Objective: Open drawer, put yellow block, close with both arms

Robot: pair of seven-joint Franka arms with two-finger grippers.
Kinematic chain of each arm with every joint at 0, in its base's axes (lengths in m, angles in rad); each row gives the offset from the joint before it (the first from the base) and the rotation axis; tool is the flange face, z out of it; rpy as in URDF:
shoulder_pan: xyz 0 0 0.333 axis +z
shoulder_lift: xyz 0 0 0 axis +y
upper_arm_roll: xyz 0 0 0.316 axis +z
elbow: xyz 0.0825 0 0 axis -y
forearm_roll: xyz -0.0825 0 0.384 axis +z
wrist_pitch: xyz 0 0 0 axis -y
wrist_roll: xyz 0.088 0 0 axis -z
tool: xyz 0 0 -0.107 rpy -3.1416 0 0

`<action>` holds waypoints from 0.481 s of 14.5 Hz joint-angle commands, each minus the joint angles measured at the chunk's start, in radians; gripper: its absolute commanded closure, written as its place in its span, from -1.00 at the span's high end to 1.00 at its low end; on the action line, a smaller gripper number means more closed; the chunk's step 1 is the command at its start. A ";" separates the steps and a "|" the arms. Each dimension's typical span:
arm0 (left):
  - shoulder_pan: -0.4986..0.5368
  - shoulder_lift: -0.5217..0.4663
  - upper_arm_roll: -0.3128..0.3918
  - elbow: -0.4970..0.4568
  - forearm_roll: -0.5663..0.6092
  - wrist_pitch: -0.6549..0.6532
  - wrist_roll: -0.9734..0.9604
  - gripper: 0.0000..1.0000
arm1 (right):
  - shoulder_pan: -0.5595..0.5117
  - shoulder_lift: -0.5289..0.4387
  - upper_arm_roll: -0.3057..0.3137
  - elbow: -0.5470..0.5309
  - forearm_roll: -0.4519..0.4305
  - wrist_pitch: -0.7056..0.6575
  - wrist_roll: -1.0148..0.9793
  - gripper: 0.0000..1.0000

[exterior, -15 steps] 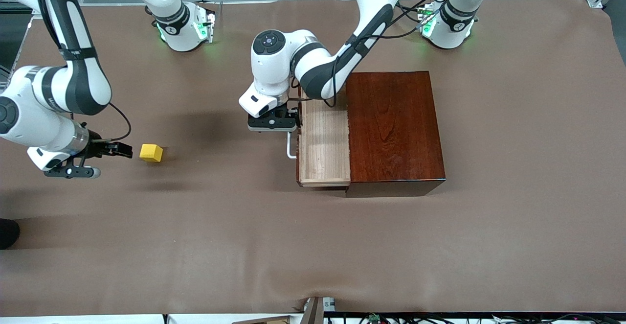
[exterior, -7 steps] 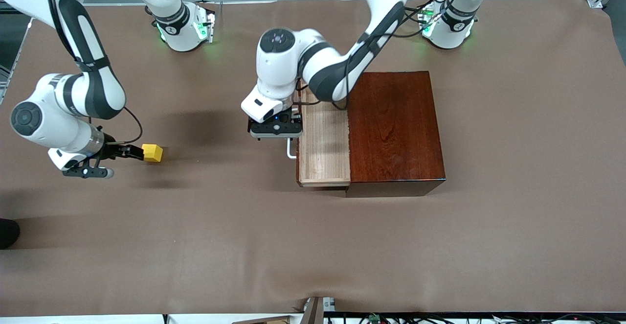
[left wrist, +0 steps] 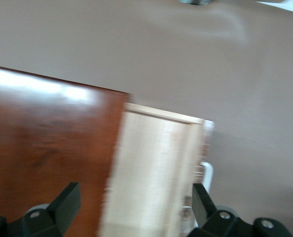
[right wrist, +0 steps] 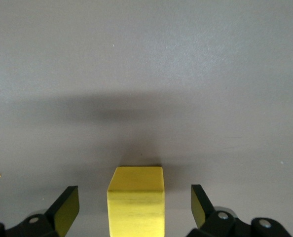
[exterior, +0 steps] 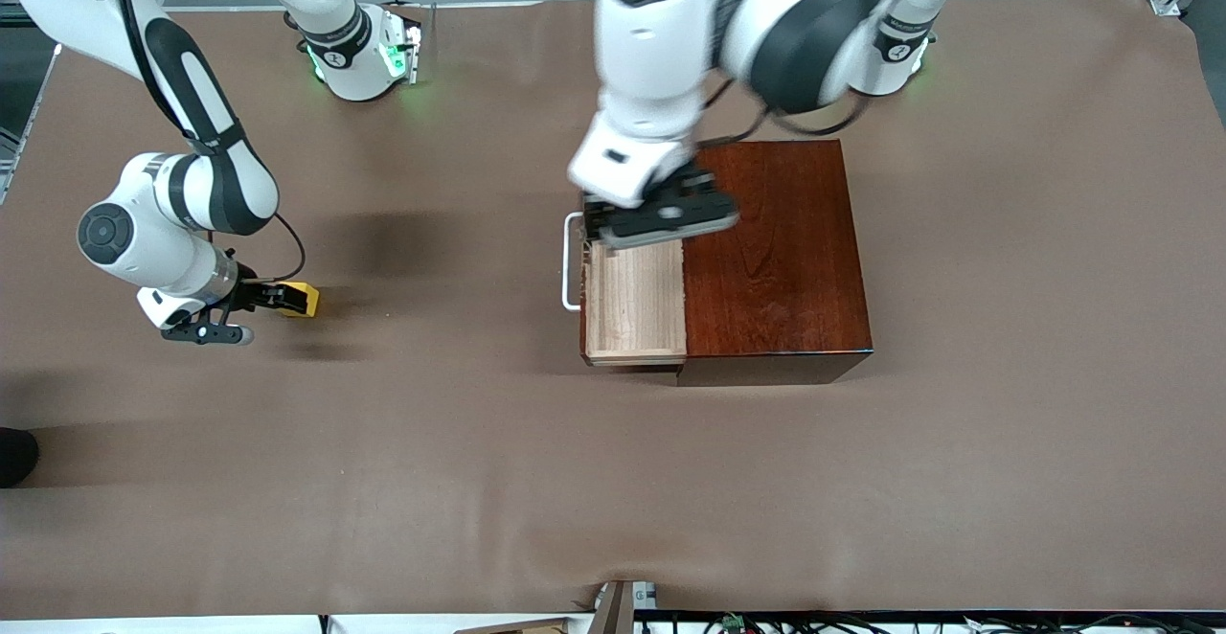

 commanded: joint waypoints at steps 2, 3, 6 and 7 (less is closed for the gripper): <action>0.125 -0.099 -0.018 -0.043 0.000 -0.126 0.134 1.00 | 0.012 -0.008 0.006 -0.064 0.021 0.089 0.033 1.00; 0.147 -0.111 -0.018 -0.043 -0.001 -0.151 0.163 1.00 | 0.010 -0.002 0.006 -0.064 0.021 0.091 0.033 0.96; 0.197 -0.141 -0.018 -0.046 -0.001 -0.229 0.249 1.00 | 0.009 0.001 0.006 -0.066 0.021 0.091 0.031 0.66; 0.228 -0.160 -0.018 -0.060 -0.001 -0.246 0.298 1.00 | 0.006 0.003 0.006 -0.066 0.021 0.091 0.031 0.57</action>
